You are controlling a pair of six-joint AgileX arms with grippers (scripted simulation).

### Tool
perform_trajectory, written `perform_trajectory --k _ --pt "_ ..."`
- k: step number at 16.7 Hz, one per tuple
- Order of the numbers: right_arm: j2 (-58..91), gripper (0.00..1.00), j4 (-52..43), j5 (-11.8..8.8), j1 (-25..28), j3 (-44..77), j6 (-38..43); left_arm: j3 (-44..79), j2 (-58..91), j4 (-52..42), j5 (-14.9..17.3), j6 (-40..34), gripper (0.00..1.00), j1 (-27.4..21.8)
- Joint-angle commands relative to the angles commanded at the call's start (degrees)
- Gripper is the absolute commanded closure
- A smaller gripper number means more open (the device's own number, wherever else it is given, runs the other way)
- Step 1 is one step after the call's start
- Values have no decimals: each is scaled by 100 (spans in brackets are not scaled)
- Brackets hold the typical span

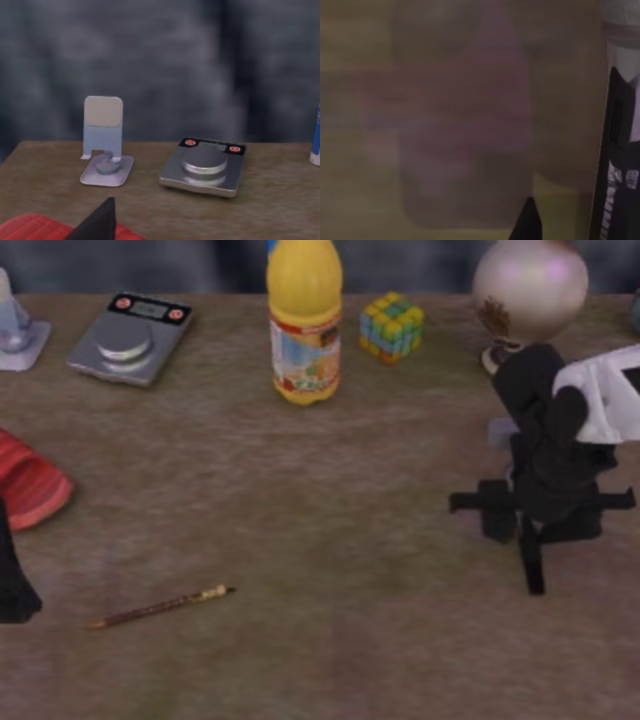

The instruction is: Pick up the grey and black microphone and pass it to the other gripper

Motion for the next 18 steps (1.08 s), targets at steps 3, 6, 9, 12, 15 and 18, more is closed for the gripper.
perform_trajectory --k 3,6,9,12,15,18 --pt "0 100 0 0 0 0 0 0 0 0 0 0 0 0" --pt "-346 100 -91 56 15 114 -72 0 0 0 0 0 0 0" --pt "-432 100 445 -135 27 -1 -208 0 0 0 0 0 0 0" --pt "-612 100 1450 -469 23 -241 -433 0 0 0 0 0 0 0" --pt "-858 100 2825 -902 9 -594 -723 0 0 0 0 0 0 0" --pt "-1173 100 4411 -1387 -7 -1028 -1058 0 0 0 0 0 0 0"
